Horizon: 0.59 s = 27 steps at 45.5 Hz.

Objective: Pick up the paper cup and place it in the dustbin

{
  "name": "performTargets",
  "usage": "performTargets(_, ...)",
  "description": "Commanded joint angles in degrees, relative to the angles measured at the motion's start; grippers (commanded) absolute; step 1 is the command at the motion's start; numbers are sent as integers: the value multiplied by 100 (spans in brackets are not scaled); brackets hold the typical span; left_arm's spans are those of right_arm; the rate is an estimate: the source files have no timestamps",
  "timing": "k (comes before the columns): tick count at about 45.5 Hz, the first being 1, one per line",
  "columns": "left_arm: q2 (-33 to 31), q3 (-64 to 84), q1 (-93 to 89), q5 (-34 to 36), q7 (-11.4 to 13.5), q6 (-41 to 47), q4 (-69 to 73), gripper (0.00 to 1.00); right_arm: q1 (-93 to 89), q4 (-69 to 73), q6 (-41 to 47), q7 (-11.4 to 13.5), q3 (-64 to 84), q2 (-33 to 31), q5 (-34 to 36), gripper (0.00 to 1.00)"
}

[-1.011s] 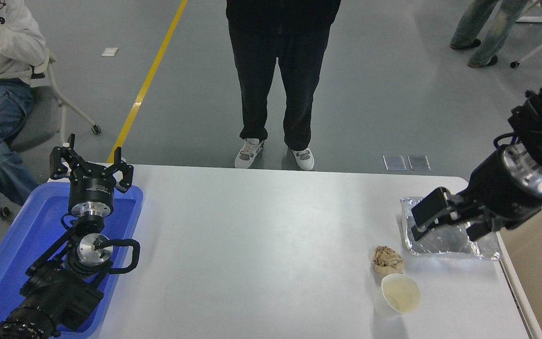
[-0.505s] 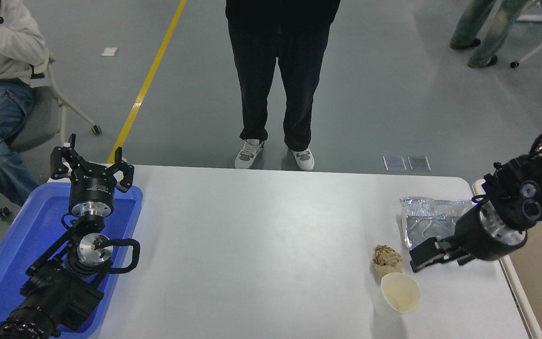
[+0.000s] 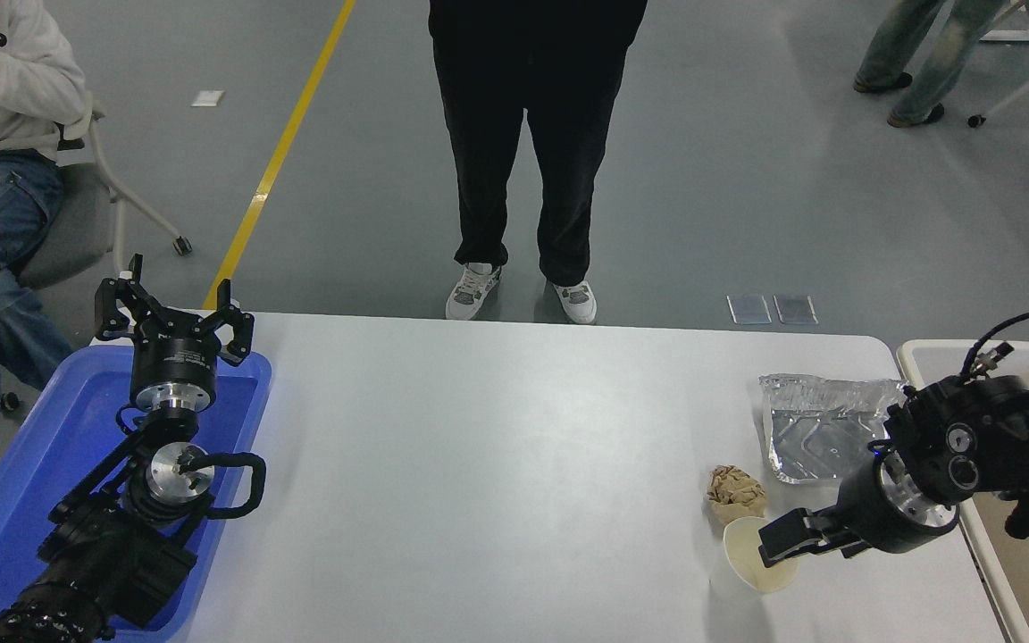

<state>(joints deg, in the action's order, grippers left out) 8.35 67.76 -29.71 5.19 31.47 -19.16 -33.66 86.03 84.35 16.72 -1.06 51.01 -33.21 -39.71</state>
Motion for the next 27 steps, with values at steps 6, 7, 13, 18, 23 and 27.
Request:
performTargets(6,0,0,0,-1,0,0,0,99,-438,-332,-274,0,-170,175,-37,100)
performTargets(7,0,0,0,-1,0,0,0,99,-464,-349,-283,0,-171,183,-37,100)
performTargets(13,0,0,0,-1,0,0,0,99,-640,-604,-318,0,-171,262,-37,100)
performTargets(18,0,0,0,-1,0,0,0,99,-675,-631,-344,-8,-171,289,-37,100)
performTargets(23,0,0,0,-1,0,0,0,99,-684,-631,-344,-43,-162,289,-46,98)
performTargets(27,0,0,0,-1,0,0,0,99,-684,-631,-344,-105,-162,289,-89,91)
